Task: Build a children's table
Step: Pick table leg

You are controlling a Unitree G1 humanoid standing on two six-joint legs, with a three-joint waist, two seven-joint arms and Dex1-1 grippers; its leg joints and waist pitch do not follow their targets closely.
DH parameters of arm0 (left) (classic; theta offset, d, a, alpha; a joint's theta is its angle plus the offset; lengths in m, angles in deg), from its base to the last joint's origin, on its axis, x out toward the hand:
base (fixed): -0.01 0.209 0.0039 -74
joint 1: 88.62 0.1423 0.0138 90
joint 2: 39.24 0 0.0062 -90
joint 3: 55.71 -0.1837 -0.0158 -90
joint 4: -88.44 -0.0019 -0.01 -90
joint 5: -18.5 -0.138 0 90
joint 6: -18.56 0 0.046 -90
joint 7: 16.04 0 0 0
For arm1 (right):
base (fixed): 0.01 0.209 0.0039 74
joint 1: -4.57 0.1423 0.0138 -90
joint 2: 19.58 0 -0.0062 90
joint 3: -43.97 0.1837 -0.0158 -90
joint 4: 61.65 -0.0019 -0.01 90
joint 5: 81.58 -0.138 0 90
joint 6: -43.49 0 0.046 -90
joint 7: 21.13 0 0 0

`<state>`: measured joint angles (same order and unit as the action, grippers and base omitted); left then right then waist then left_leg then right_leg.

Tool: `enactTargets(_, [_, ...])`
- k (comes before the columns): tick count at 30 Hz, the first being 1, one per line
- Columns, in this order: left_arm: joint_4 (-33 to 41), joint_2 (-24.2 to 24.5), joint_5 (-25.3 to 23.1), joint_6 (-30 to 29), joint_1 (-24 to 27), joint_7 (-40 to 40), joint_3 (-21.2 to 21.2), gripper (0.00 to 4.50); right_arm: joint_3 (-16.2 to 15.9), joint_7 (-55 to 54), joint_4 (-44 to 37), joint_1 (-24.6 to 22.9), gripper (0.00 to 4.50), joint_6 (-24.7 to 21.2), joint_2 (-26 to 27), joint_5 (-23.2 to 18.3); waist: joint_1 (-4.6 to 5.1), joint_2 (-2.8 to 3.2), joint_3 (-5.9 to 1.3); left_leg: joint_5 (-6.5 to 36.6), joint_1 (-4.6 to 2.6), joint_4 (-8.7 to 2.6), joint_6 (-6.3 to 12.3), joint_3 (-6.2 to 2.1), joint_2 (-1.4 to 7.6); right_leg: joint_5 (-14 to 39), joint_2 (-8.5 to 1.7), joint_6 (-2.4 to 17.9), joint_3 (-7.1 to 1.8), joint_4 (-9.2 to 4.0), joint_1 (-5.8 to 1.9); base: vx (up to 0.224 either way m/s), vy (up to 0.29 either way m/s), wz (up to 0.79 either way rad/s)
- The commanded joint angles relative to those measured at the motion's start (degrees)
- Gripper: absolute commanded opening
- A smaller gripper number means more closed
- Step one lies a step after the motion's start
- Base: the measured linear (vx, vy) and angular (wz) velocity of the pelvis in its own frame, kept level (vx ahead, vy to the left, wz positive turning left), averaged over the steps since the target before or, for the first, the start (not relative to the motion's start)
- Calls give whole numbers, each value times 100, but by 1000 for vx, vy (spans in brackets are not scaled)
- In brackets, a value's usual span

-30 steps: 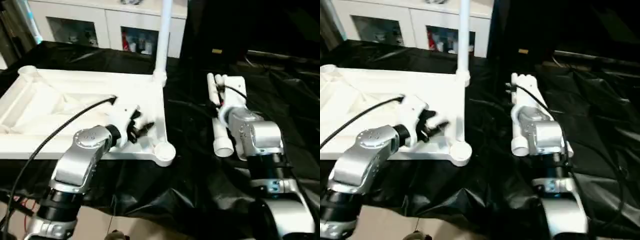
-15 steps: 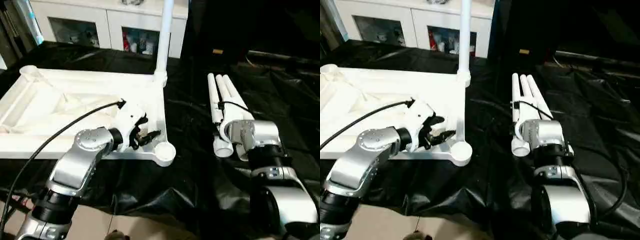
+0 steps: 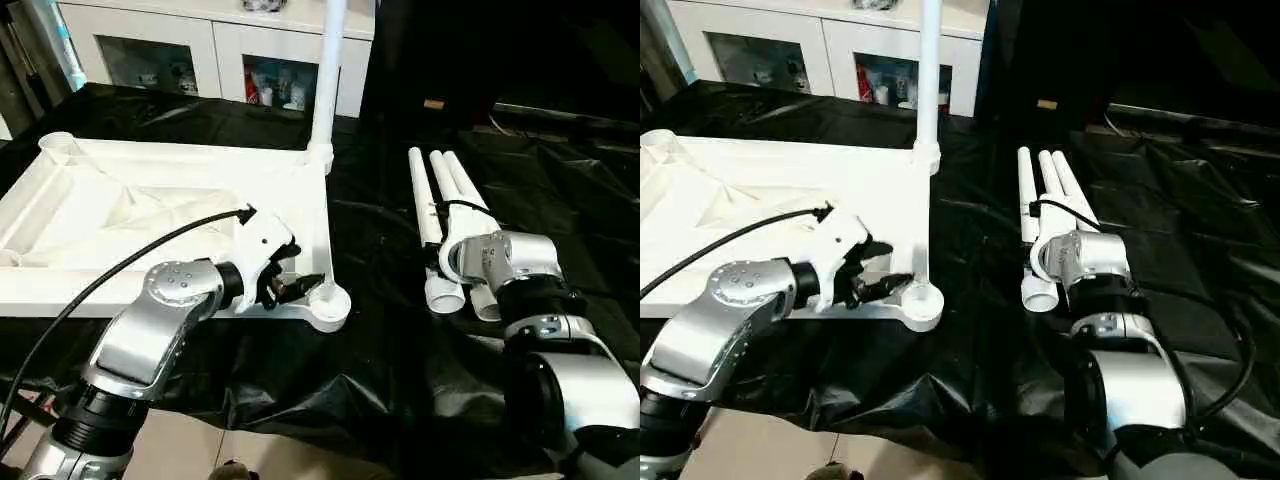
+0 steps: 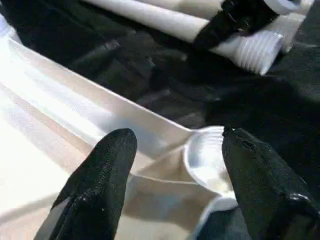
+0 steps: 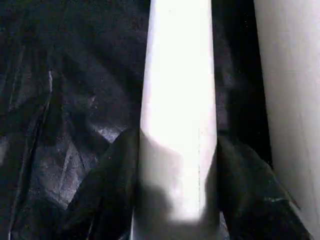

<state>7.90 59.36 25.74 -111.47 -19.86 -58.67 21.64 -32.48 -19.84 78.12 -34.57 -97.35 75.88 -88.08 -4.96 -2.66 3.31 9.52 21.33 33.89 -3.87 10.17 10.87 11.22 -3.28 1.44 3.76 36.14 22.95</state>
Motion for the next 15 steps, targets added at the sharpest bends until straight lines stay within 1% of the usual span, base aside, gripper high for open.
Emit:
enactTargets(1, [101, 88, 24, -68, -46, -86, -84, 319, 41, -2, 196, 49, 187, 61, -68, -30, 9, 51, -379, 1084, -89, -375, -384, -58, 181, 977, -436, 740, -295, -417, -268, 0, 0, 0])
enactTargets(3, [77, 136, 36, -51, -56, -131, -97, 319, 41, -1, 289, 80, 187, 157, -78, -46, 9, 57, -383, 1107, -100, -372, -395, -57, 182, 982, -433, 734, -295, -417, -261, 0, 0, 0])
enactTargets(6, [39, 142, 43, -45, -83, -143, -87, 319, 59, -16, 349, 106, 186, 227, -82, -55, 7, 61, -387, 1076, -93, -370, -404, -56, 183, 891, -430, 761, -296, -407, -270, 0, 0, 0])
enactTargets(8, [58, 90, 137, -69, -115, -120, 23, 319, 171, -28, 279, 102, 186, 368, -90, -127, 5, 66, -387, 1105, -97, -368, -408, -55, 184, 898, -434, 770, -297, -410, -267, 0, 0, 0])
enactTargets(9, [66, 12, 229, -90, -148, -90, 119, 319, 219, -18, 183, 87, 186, 455, -96, -165, 1, 53, -389, 1098, -97, -366, -401, -52, 182, 873, -436, 782, -298, -406, -274, 0, 0, 0])
enactTargets(11, [60, -36, 286, -102, -176, -72, 172, 319, 237, -5, 149, 88, 186, 520, -102, -183, -3, 47, -396, 1025, -87, -362, -383, -50, 179, 786, -431, 808, -295, -393, -283, 0, 0, 0])
enactTargets(12, [-20, -241, 446, -133, -285, 70, 368, 319, 354, 143, -147, 1, 186, 823, -66, -350, -9, 48, -397, 1007, -87, -357, -362, -42, 179, 729, -432, 817, -299, -392, -285, 0, 0, 0])
enactTargets(13, [-33, -267, 467, -138, -300, 86, 392, 319, 374, 160, -180, -9, 186, 843, -59, -375, -18, 40, -405, 949, -81, -348, -326, -40, 180, 598, -435, 827, -303, -386, -297, 0, 0, 0])
enactTargets(14, [-132, -416, 526, -78, -403, 193, 499, 319, 622, 304, -458, -116, 186, 1043, 32, -655, -25, 43, -409, 904, -76, -353, -315, -51, 183, 547, -434, 838, -295, -372, -306, 0, 0, 0])
enactTargets(15, [-225, -574, 593, -135, -492, 328, 614, 319, 691, 545, -732, -253, 186, 1217, 85, -814, -22, 42, -401, 920, -75, -347, -252, -34, 178, 478, -428, 810, -307, -389, -301, 0, 0, 0])
